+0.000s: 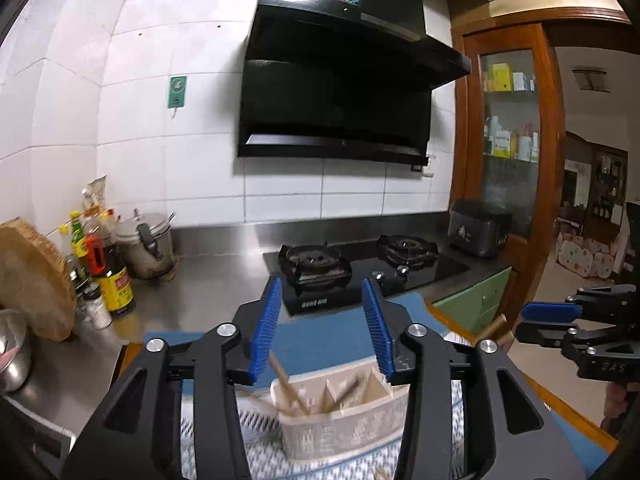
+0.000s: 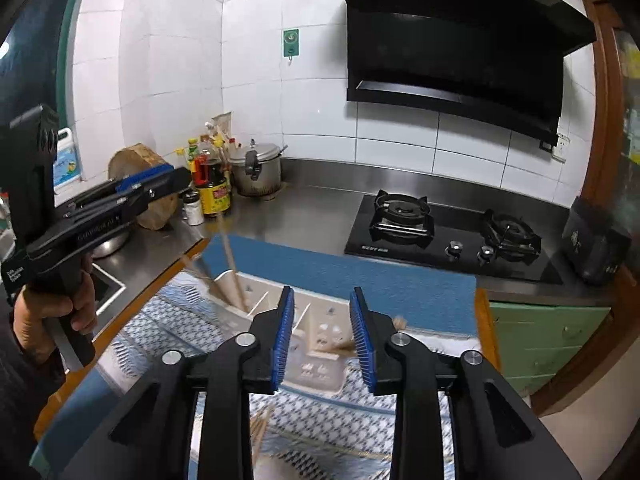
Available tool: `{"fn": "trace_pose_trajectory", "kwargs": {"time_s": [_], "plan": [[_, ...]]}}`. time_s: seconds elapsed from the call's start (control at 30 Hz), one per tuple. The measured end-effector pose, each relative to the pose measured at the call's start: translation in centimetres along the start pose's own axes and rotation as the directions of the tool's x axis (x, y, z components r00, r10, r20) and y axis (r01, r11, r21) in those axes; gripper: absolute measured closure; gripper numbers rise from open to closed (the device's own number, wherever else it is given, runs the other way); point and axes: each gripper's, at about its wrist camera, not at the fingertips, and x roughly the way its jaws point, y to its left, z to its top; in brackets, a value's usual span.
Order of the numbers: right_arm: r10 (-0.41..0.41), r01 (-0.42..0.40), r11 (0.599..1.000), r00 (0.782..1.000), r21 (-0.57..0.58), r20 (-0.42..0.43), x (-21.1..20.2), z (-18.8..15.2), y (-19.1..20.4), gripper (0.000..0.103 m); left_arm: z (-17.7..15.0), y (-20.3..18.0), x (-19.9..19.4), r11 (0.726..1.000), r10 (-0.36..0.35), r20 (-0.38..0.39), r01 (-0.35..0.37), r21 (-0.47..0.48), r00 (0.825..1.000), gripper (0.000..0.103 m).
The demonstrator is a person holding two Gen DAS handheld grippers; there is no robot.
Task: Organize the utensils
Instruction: 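Return the left gripper to the chopsticks and grasp one while the right gripper grasps another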
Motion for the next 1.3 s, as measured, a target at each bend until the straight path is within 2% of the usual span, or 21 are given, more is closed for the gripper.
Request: {"fn": "trace_pose_trajectory", "kwargs": {"time_s": [0.37, 0.47, 0.6, 0.8, 1.03, 1.3], "plan": [[0.035, -0.035, 0.999, 0.998, 0.005, -0.058, -3.6, -9.7, 4.4, 0.069, -7.7, -0.9, -7.9, 0.999, 0.014, -0.128, -0.020, -0.048, 0.992, 0.041], [0.051, -0.049, 0.998, 0.995, 0.029, -0.083, -4.0, -12.4, 5.2, 0.069, -10.1, -1.7, -9.4, 0.999, 0.019, -0.156, -0.024, -0.032, 0.988, 0.040], [0.054, -0.050, 0.998, 0.990, 0.037, -0.131, -3.7, -15.9, 6.7, 0.069, -13.6, -2.9, -11.0, 1.000, 0.023, -0.209, -0.025, -0.010, 0.978, 0.040], [0.072, -0.049, 0.993, 0.970, 0.106, -0.233, -1.8, -21.8, 7.3, 0.073, -18.5, -3.2, -12.0, 0.998, 0.024, -0.297, -0.038, -0.041, 0.954, 0.040], [0.081, -0.042, 0.991, 0.947, 0.131, -0.311, 0.5, -25.1, 8.2, 0.080, -22.9, -3.2, -12.1, 0.996, 0.049, -0.385, -0.073, -0.049, 0.922, 0.040], [0.059, -0.016, 0.993, 0.927, 0.119, -0.369, 2.8, -25.8, 8.8, 0.087, -25.7, -3.3, -12.0, 0.994, 0.025, -0.445, -0.068, -0.081, 0.895, 0.040]]}}
